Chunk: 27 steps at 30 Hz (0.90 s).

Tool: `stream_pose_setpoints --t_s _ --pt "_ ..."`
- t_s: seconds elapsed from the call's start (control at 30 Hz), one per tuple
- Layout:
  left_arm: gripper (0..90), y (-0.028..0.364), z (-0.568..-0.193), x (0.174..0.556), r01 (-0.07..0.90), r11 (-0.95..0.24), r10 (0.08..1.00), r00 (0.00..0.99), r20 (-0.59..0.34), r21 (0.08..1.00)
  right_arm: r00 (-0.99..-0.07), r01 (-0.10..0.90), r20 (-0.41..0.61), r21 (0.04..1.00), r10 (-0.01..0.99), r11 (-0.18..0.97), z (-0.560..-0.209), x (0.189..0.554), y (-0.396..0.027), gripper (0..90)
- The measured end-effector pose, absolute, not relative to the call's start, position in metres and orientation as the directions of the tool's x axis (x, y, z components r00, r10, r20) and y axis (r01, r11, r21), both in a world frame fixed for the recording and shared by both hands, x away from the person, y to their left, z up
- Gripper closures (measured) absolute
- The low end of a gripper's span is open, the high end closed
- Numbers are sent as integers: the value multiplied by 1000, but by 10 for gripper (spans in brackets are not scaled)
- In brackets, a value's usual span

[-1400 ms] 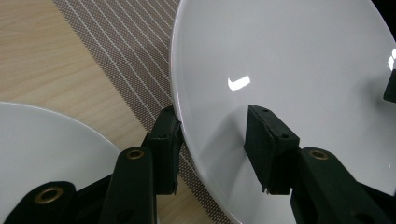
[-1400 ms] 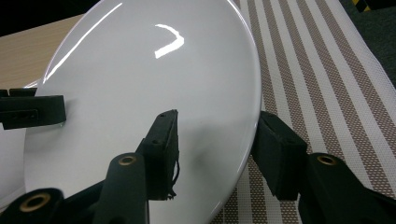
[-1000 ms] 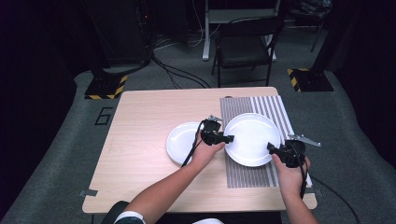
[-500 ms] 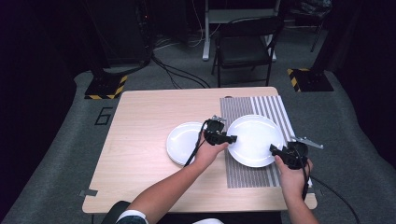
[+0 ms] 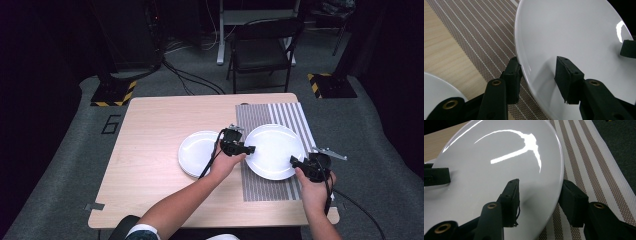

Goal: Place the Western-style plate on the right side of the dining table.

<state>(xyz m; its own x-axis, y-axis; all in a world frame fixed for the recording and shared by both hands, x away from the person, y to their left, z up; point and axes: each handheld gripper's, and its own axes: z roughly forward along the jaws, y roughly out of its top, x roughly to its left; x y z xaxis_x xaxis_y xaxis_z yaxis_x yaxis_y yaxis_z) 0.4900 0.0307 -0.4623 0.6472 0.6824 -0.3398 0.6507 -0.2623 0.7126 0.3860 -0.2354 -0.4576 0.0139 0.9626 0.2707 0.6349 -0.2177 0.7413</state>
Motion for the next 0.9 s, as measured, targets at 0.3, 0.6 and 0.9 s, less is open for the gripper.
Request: stream_pose_setpoints --t_s 0.3,0.6,0.9 --pt "564 28 -464 491 656 -262 682 645 -345 708 17 637 273 739 962 -221 -459 387 -237 513" --pt "564 25 -467 492 659 -260 682 643 -349 706 19 639 273 737 962 -222 -462 387 -240 513" --pt "565 24 -470 495 661 -264 684 642 -347 702 24 643 275 732 961 -226 -466 389 -241 513"
